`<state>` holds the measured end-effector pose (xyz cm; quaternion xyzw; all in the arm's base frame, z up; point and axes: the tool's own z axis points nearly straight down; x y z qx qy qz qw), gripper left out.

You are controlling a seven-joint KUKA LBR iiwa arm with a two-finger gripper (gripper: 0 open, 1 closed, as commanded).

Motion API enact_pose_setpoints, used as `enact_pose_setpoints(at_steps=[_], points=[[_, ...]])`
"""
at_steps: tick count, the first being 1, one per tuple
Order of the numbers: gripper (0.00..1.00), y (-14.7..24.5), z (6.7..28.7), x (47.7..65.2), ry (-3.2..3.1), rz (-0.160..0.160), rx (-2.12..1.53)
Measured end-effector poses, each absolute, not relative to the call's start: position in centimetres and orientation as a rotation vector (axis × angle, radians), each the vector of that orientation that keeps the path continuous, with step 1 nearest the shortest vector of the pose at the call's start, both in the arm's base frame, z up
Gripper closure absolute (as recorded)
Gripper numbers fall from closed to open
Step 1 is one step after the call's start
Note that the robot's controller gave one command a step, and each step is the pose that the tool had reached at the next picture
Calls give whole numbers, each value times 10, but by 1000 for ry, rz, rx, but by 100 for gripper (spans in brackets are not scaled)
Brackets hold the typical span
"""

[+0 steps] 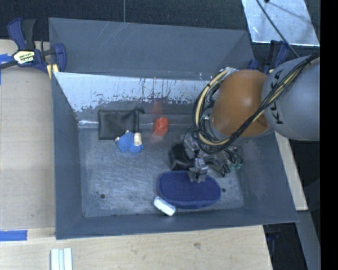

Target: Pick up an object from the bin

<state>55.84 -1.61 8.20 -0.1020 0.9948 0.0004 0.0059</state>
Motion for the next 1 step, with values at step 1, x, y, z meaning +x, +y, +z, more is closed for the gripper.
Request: enact_pose_setpoints(at_steps=[1], points=[[100,-5,105,526,3126,-3,-26]])
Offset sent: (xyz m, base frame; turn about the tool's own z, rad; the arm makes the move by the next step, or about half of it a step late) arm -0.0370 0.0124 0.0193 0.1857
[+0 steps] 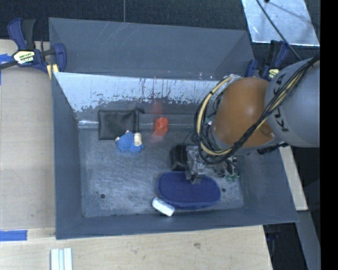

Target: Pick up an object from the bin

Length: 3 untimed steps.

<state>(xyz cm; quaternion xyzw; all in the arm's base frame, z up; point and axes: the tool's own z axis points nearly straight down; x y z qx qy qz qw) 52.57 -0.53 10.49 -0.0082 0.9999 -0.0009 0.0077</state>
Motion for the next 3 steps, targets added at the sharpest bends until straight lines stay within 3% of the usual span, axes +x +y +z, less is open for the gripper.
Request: enact_pose_setpoints(at_steps=[1,2,3], points=[[0,-4,102,523,3137,-1,-30],[0,5,71,601,3129,-1,-244],[0,33,73,623,3024,1,-864]])
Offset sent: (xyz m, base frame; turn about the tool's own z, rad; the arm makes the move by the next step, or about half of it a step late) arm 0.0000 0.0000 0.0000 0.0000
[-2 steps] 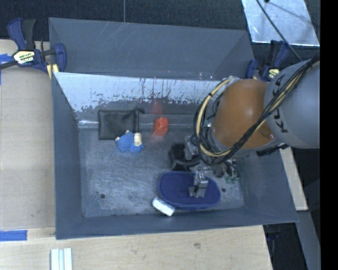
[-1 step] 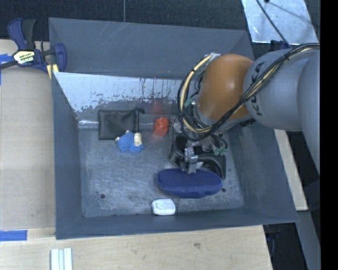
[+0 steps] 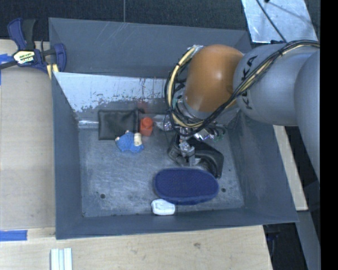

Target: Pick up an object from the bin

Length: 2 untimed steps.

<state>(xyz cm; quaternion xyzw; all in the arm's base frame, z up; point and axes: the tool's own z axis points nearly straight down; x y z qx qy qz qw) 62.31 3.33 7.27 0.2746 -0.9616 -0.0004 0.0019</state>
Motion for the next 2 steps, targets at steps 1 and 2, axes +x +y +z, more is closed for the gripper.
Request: enact_pose_setpoints(at_steps=[1,2], points=[[0,-84,95,620,-3092,7,584],[100,-80,95,620,-3084,2,590]])
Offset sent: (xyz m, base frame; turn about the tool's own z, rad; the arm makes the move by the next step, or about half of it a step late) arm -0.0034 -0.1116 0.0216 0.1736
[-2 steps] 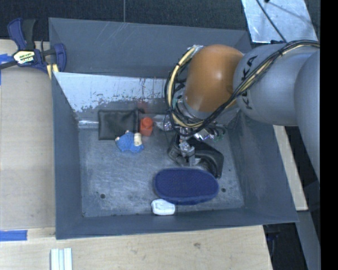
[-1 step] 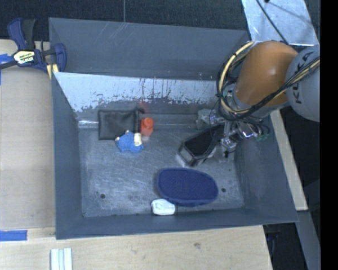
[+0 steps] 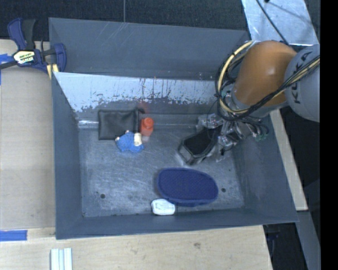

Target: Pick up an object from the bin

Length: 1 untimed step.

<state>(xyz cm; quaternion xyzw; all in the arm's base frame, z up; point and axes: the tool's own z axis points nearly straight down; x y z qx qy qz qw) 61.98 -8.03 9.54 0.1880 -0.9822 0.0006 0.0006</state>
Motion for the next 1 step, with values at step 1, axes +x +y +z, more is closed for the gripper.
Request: enact_pose_setpoints(at_steps=[1], points=[[100,-80,216,619,-3076,4,668]])
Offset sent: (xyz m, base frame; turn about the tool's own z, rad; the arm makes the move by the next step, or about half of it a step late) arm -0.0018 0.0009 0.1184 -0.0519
